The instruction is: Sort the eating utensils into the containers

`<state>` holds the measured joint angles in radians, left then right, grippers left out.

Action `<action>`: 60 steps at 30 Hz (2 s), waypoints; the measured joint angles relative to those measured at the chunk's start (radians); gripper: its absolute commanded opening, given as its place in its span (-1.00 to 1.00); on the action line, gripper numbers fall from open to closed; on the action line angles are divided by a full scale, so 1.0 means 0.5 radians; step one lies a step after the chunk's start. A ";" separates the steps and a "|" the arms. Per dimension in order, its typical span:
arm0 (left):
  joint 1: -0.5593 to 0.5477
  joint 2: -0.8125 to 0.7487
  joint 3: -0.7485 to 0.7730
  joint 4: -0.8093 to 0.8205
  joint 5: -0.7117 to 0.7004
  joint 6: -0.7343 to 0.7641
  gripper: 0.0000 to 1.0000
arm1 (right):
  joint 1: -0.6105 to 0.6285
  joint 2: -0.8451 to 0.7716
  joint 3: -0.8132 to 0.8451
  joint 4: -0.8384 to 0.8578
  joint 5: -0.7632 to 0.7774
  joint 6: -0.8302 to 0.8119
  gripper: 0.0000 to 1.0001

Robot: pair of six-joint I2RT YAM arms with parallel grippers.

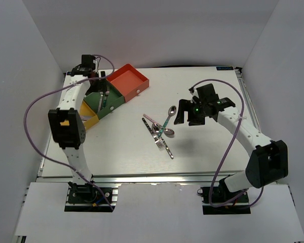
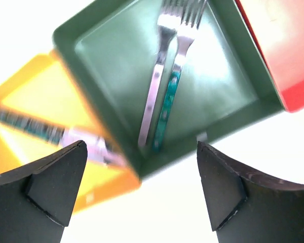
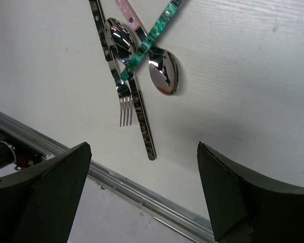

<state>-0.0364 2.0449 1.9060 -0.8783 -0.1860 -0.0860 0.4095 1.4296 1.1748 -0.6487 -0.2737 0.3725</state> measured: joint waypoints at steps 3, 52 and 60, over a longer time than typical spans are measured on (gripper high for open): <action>0.000 -0.430 -0.349 0.066 -0.058 -0.210 0.96 | 0.073 0.106 0.084 0.002 0.060 -0.096 0.79; -0.294 -1.776 -1.861 -0.018 0.021 -0.981 0.96 | 0.900 1.542 1.209 -0.002 0.745 -0.323 0.06; -0.298 -1.737 -1.843 -0.021 0.021 -0.963 0.96 | 0.854 1.559 1.229 -0.014 0.748 -0.371 -0.02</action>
<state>-0.1856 1.1763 0.9844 -0.8890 -0.1757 -0.5674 0.8364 2.2089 1.7893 -0.6556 0.1001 0.1871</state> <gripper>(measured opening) 0.980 0.511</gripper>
